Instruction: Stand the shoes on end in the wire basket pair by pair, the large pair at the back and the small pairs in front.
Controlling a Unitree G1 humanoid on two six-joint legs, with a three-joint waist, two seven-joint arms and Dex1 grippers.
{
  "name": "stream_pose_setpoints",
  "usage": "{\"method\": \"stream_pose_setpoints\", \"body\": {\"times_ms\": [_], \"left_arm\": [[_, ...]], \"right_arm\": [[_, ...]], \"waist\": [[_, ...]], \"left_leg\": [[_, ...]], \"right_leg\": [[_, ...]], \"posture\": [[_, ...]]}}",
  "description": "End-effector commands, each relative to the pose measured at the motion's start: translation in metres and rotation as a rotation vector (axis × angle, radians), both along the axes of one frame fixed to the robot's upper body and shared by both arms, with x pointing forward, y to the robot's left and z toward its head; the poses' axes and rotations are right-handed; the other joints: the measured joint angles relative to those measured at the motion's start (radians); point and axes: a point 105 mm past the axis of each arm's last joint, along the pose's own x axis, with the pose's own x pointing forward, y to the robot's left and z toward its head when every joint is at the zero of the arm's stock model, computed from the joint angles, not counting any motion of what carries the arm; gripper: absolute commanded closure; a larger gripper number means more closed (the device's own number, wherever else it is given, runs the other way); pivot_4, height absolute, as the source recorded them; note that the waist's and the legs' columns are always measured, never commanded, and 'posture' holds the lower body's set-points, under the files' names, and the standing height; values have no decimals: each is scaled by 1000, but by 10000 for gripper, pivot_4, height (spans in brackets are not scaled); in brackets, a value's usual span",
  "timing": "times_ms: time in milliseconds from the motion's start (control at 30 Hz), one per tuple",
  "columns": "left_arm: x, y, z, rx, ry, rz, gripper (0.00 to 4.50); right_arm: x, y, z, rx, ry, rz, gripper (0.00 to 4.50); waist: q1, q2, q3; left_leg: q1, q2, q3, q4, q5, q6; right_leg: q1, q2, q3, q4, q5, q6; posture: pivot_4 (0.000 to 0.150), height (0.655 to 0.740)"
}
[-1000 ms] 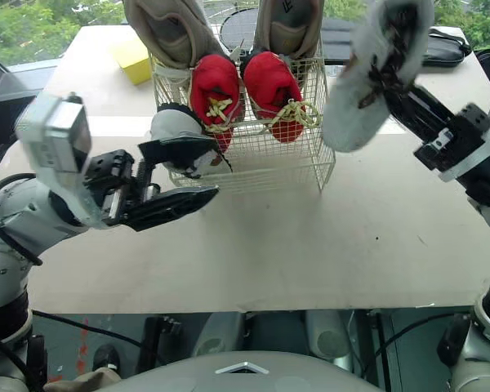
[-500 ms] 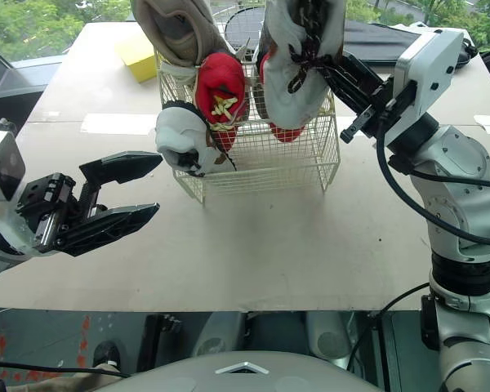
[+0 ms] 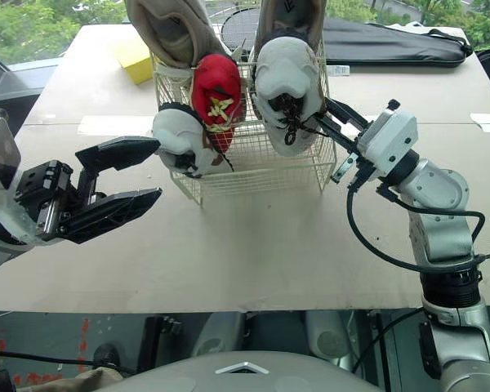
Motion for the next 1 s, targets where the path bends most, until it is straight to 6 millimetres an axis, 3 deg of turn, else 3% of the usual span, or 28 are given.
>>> {"method": "stream_pose_setpoints", "body": {"times_ms": [33, 133, 300, 600, 633, 667, 833, 1000], "left_arm": [[1, -4, 5, -1, -33, -8, 0], [3, -6, 5, -2, -34, -10, 0], [2, -6, 2, 3, -26, -6, 0], [-1, -5, -2, 6, -6, 13, 0], [-1, -4, -4, 7, 1, 17, 0], [-1, -3, -5, 7, 6, 25, 0], [0, -1, -10, 7, 16, 66, 0], [0, 3, -19, -6, 48, 128, 0]], "right_arm": [[4, 0, -12, -28, -67, -39, 44563], [8, 2, -42, -87, -40, -43, 44563], [12, -3, -76, -136, 70, -45, 44563], [14, -15, -74, -83, 235, 8, 44563], [14, -16, -69, -86, 221, 12, 37723], [15, -20, -60, -79, 202, 3, 35736], [8, -36, -44, -105, 186, -24, 13006], [2, -54, -33, -41, 306, -98, 13006]], "waist": [[-1, 0, 0], [0, 0, 0], [-1, -1, -1], [4, -3, -2], [4, -3, -2], [4, -3, -2], [6, -2, -1], [4, -2, -1]], "left_leg": [[0, 0, 0, 0, 0, 0], [0, 0, 0, 0, 1, -2], [1, 0, 0, 0, 2, -3], [2, 0, -2, 0, 0, 0], [2, 0, -2, 0, 0, 0], [2, 0, -2, 0, 0, 0], [1, 0, -2, 0, 0, 1], [1, 0, -3, 0, 0, 1]], "right_leg": [[0, 0, 0, 0, 0, 0], [0, 0, 0, 0, 0, 0], [0, 0, 1, 0, 0, 0], [2, -1, 0, -1, 0, 0], [3, -1, -1, -1, 0, 0], [3, -1, -1, -1, 0, 0], [2, -1, -1, -1, 0, 0], [2, -2, 0, 0, 0, 0]], "posture": [[1500, 7400], [1500, 7400], [1500, 7400], [1500, 7400], [1500, 7400], [1500, 7400], [1500, 7400], [1500, 7400]]}}
